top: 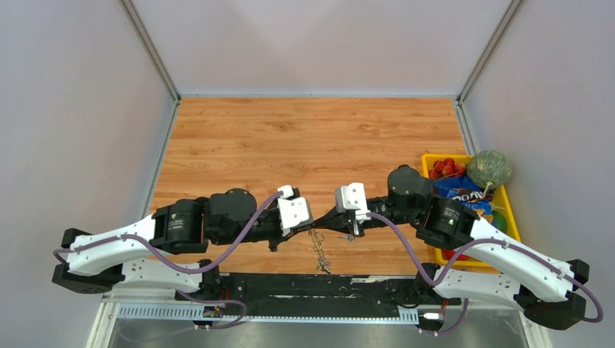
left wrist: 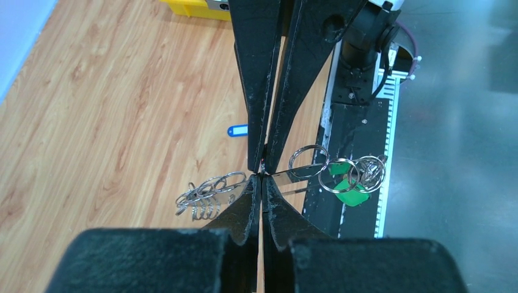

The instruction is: Put the keys on the keyring

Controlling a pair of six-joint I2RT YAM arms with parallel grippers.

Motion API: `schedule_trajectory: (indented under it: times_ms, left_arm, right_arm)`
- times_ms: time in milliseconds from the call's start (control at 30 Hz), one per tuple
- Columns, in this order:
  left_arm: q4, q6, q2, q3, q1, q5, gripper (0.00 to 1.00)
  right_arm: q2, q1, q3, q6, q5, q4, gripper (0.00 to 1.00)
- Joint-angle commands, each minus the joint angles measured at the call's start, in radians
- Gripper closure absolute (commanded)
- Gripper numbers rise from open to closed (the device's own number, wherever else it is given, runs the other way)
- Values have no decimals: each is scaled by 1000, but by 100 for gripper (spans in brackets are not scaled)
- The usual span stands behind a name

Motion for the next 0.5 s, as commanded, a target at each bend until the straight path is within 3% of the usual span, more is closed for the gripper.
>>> schedule_trajectory:
  times_ms: [0, 267, 467]
  left_arm:
    - [120, 10, -73, -29, -2, -1, 90]
    - [246, 19, -188, -169, -2, -45, 43]
    - [289, 62, -210, -216, -2, -29, 31]
  right_arm:
    - [-34, 2, 1, 26, 10, 72, 100]
    - [-76, 2, -28, 112, 0, 145, 100]
    - [-84, 2, -31, 176, -26, 194, 100]
